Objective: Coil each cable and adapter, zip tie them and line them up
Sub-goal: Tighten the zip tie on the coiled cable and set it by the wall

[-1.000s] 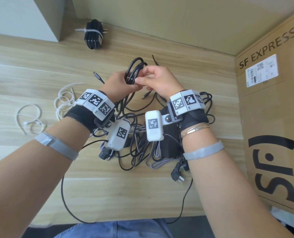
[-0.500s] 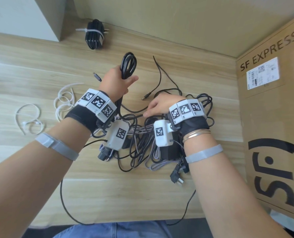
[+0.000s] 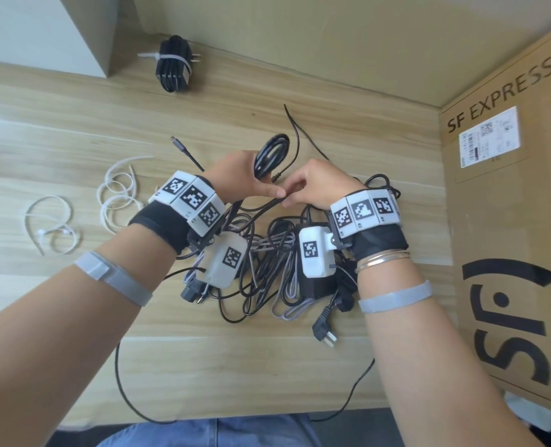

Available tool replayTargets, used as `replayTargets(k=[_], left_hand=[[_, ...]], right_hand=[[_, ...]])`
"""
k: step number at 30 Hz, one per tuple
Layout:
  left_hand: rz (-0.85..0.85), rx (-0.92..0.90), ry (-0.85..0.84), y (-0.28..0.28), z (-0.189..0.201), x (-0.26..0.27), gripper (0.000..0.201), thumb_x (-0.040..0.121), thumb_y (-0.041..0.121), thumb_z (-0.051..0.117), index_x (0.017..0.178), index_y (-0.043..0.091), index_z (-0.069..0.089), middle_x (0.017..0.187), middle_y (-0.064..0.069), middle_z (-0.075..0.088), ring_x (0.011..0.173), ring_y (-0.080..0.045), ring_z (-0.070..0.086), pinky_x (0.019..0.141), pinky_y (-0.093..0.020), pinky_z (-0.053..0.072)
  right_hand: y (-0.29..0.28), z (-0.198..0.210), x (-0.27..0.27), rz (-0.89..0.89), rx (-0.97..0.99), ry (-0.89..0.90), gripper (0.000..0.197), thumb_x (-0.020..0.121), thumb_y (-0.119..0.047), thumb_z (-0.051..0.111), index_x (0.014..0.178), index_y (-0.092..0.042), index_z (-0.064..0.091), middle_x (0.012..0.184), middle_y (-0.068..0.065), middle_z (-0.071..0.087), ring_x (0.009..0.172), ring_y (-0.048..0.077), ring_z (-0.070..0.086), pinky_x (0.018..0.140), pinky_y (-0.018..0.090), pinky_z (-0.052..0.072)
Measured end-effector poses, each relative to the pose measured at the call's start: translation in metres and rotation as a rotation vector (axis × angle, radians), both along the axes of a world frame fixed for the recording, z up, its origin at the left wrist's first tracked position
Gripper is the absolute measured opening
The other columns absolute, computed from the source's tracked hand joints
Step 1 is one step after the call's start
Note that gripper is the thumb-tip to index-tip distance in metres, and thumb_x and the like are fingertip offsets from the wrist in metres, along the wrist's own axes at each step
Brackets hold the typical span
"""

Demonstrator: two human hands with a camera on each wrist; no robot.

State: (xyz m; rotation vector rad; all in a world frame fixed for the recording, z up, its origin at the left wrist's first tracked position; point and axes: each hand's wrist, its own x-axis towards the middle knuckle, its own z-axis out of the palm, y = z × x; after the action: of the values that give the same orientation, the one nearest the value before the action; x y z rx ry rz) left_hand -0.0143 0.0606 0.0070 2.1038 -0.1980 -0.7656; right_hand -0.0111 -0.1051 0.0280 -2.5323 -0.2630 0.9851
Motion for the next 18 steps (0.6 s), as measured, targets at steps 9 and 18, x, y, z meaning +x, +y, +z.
replayTargets(k=[9, 18], left_hand=[[-0.080, 0.128, 0.049, -0.013, 0.001, -0.007, 0.019, 0.079, 0.019, 0.066, 0.068, 0.018, 0.050, 0.059, 0.004, 0.046, 0.055, -0.013, 0.042, 0.050, -0.021, 0.033], [-0.033, 0.041, 0.073, -0.023, 0.003, -0.010, 0.021, 0.086, 0.017, 0.052, 0.065, 0.018, 0.047, 0.058, 0.003, 0.052, 0.051, -0.012, 0.044, 0.048, -0.019, 0.036]], right_hand=[[-0.009, -0.003, -0.009, -0.157, 0.035, -0.080, 0.019, 0.074, -0.024, 0.077, 0.091, -0.018, 0.072, 0.082, -0.007, 0.064, 0.076, 0.005, 0.055, 0.063, 0.012, 0.039], [-0.039, 0.004, -0.010, -0.296, 0.065, 0.153, 0.021, 0.087, -0.031, 0.065, 0.079, -0.012, 0.063, 0.080, 0.005, 0.071, 0.066, 0.012, 0.058, 0.065, 0.029, 0.047]])
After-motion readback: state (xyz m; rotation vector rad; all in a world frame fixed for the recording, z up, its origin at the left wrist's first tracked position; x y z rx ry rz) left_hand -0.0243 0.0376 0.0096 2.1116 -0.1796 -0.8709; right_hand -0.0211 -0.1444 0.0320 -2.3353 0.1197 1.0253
